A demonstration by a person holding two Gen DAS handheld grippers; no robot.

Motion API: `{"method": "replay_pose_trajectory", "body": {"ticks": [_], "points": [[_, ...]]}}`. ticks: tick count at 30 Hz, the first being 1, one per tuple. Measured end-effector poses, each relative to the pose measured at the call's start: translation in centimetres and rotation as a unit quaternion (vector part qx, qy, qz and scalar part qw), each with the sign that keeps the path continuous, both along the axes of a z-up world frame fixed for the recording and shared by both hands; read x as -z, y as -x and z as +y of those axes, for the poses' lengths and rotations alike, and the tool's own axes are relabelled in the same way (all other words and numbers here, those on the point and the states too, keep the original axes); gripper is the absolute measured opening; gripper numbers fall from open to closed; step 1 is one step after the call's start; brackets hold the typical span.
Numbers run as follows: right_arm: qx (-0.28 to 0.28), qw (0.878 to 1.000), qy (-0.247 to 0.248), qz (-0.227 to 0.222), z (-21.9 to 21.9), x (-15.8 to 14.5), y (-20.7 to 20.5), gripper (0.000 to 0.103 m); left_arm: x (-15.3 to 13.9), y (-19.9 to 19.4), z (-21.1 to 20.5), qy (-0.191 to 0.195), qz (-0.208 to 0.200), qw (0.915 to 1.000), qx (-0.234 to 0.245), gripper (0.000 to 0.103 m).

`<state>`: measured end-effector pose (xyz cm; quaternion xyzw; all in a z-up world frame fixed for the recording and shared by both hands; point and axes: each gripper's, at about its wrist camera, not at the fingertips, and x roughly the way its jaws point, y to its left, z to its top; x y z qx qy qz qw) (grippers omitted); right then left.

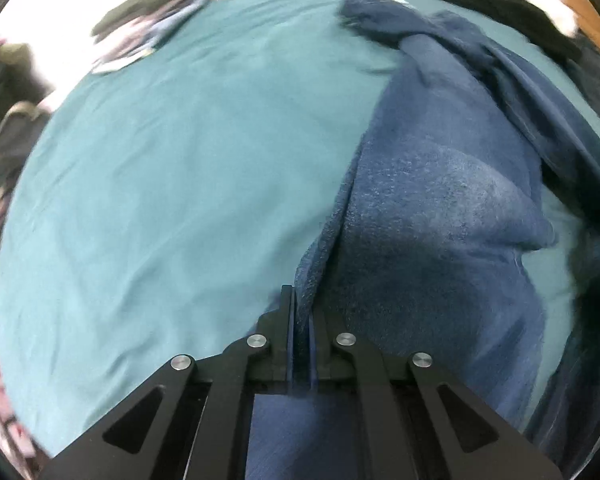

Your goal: Fold clothes

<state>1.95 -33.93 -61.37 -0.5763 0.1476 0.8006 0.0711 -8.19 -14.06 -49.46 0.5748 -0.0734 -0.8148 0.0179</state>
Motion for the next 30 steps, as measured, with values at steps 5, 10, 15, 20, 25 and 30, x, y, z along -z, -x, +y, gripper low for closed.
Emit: {"method": "replay_pose_trajectory", "body": {"ticks": [5,10,15,20,25,30], "points": [[0.028,0.998,-0.015,-0.059,2.9,0.8,-3.4,0.007,2.1,-8.7,-7.1,0.045,-0.098,0.9929,-0.049,0.006],[-0.004,0.99,-0.005,-0.144,5.4,3.3,-6.0,0.011,-0.9,-7.9,-7.5,0.031,-0.117,0.9909,-0.058,0.012],[-0.042,0.99,-0.042,-0.129,5.6,-1.0,-0.9,0.051,-4.8,-0.6,-6.4,0.011,-0.076,0.9953,-0.059,0.081],[-0.095,0.994,-0.06,-0.007,1.9,-9.9,0.5,0.083,-4.5,10.6,-2.8,-0.034,-0.011,0.9987,-0.034,0.081],[-0.167,0.984,-0.023,0.062,-4.9,-9.0,11.4,0.083,2.3,20.5,1.7,-0.073,-0.019,0.9969,-0.024,0.08],[-0.21,0.975,-0.009,0.07,-9.5,-2.5,27.8,0.083,5.4,28.6,4.8,-0.055,0.0,0.9982,-0.026,0.081]]}}
